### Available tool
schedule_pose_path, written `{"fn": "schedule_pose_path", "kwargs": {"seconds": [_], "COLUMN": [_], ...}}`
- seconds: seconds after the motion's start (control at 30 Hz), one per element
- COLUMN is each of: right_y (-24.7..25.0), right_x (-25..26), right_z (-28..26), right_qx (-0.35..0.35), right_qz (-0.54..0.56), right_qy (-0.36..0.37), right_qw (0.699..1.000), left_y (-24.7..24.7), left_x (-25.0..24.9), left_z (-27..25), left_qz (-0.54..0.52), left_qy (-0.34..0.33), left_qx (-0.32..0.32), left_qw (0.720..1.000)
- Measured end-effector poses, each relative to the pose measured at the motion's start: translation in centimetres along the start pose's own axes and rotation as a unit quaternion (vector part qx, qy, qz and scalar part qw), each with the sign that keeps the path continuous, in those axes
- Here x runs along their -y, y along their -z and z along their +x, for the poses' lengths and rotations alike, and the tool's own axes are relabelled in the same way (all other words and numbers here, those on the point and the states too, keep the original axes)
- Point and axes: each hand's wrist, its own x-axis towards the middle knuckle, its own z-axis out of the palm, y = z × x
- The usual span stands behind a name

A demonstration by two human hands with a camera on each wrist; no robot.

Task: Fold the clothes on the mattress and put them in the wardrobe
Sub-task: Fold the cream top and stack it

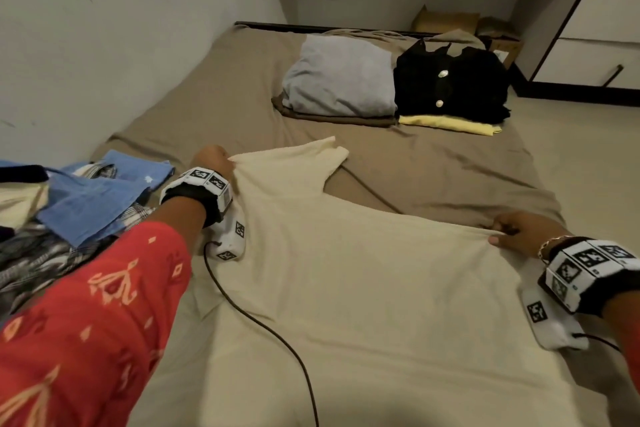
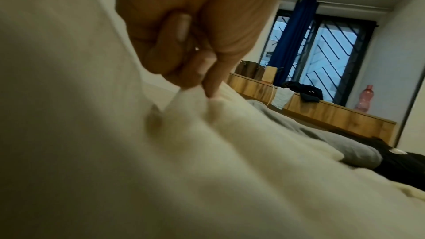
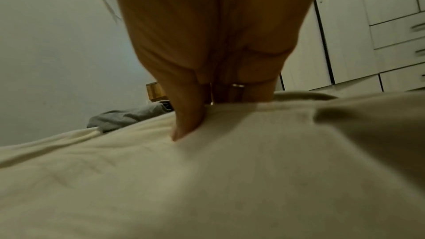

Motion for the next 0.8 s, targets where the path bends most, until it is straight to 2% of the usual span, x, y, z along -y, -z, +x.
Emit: {"fn": "schedule_pose_path", "kwargs": {"seconds": [0.07, 0.13, 0.3, 0.4, 0.5, 0.57, 0.63, 0.7, 0.8], "right_y": [0.0, -0.2, 0.2, 1.1, 2.1, 2.3, 1.9, 1.0, -1.9], "right_x": [-0.5, -0.7, -0.6, -0.6, -0.4, -0.1, 0.4, 0.2, -0.5], "right_z": [0.1, 0.1, -0.1, -1.6, -4.7, -7.1, -9.6, -11.6, -13.7], "right_qx": [0.006, 0.021, 0.012, -0.034, -0.074, -0.074, -0.083, -0.125, -0.135], "right_qz": [0.038, 0.045, 0.062, 0.095, 0.112, 0.08, 0.007, -0.074, -0.184], "right_qy": [-0.005, -0.002, 0.014, 0.027, 0.097, 0.149, 0.176, 0.22, 0.241], "right_qw": [0.999, 0.999, 0.998, 0.995, 0.986, 0.983, 0.981, 0.965, 0.943], "left_y": [0.1, -0.4, 0.4, 2.5, 4.7, 6.2, 7.2, 7.6, 7.3], "left_x": [0.7, 0.4, -1.0, -0.3, 1.4, 2.7, 4.4, 6.4, 9.1], "left_z": [0.2, 0.0, -1.5, -2.6, -4.6, -6.7, -9.1, -11.1, -13.4], "left_qz": [-0.051, -0.147, -0.339, -0.383, -0.399, -0.421, -0.415, -0.402, -0.389], "left_qy": [0.031, 0.052, 0.087, 0.086, 0.075, 0.07, 0.062, 0.057, 0.032], "left_qx": [0.003, 0.043, 0.112, 0.131, 0.14, 0.152, 0.165, 0.175, 0.193], "left_qw": [0.998, 0.987, 0.93, 0.91, 0.903, 0.892, 0.893, 0.897, 0.9]}}
